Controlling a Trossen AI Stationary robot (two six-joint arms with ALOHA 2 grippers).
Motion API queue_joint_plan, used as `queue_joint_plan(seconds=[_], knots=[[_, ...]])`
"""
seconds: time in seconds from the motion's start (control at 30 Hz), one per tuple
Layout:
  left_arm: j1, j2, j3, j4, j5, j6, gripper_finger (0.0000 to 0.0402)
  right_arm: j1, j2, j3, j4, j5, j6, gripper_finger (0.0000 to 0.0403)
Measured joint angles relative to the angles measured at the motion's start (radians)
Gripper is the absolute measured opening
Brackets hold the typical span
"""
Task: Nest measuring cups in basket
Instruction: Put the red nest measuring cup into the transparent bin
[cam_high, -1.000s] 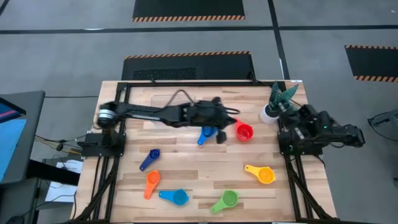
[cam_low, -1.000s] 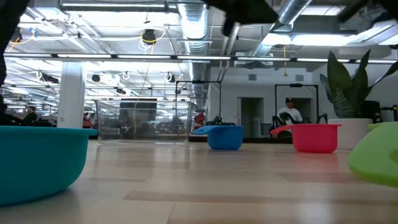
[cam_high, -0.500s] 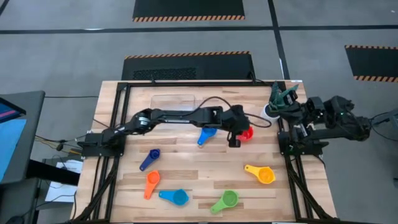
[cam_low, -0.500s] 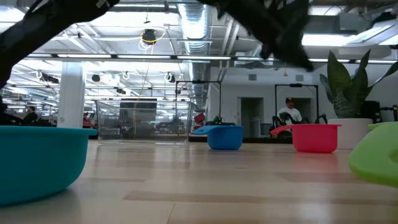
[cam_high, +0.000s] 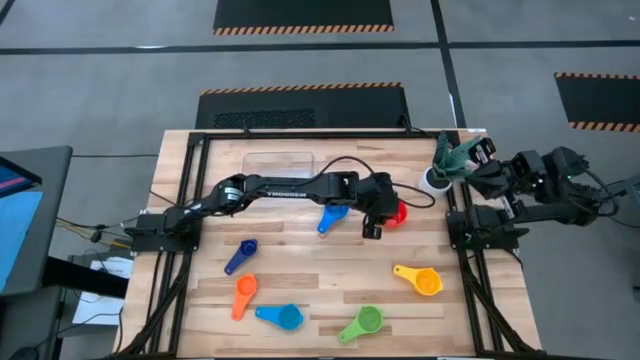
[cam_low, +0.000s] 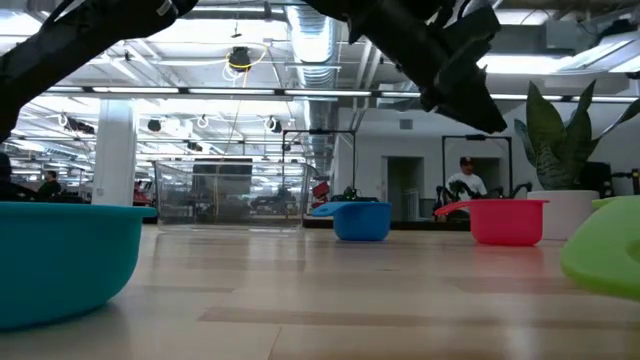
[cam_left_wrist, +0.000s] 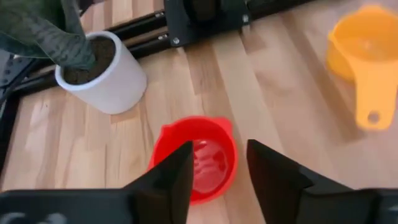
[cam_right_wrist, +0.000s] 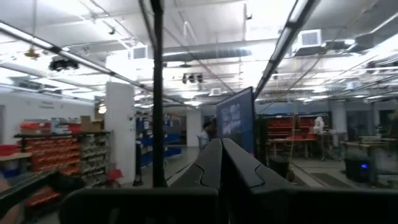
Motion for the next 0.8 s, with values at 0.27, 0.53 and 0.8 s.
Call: queue_joint_plan(seconds=[0.27,0.53,0.8], knots=[[-0.009,0.001,-0.088,0.105,-0.003,0.188,0.0174,0.0,0.0,0.001,0.001,-0.023,-0.001,0.0022],[-0.011,0.001,-0.144,0.14,-0.016,0.234,0.0174,0.0,0.0,0.001,0.001,-0.024,-0.009,0.0027],[-0.01,0.002,-0.201,0.169,-0.027,0.306,0.0174,0.0,0.0,0.001,0.004,-0.024,-0.028,0.0021]])
